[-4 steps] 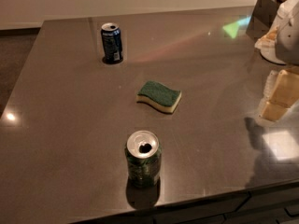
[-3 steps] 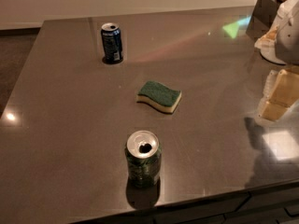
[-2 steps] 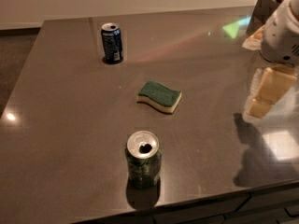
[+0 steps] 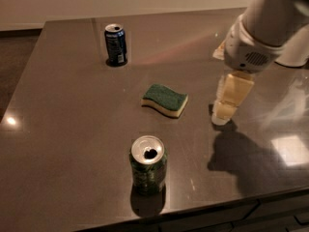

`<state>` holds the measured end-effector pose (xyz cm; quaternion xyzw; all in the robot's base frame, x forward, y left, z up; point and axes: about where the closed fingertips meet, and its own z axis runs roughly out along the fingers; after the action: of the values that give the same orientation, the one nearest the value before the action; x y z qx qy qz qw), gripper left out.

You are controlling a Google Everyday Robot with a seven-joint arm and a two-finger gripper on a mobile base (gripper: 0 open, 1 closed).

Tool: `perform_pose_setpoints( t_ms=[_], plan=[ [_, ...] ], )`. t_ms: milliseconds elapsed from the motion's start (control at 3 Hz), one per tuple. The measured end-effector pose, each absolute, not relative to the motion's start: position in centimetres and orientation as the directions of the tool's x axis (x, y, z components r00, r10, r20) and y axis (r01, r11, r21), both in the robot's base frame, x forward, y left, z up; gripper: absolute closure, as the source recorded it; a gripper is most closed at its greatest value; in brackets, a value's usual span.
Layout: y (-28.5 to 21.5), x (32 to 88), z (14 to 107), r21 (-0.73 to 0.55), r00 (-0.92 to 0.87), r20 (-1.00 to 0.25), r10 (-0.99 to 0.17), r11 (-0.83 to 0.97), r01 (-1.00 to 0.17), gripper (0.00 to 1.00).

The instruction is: Move sponge near green can

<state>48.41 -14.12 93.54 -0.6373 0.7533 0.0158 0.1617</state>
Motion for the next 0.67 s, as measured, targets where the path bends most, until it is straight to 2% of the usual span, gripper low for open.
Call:
perform_pose_setpoints(
  t_ms=[667],
  plan=[
    [-9.2,52.6,89.8,-0.151,-0.125,-0.286,-0.950,0.173,-0.973,0.00]
  ],
)
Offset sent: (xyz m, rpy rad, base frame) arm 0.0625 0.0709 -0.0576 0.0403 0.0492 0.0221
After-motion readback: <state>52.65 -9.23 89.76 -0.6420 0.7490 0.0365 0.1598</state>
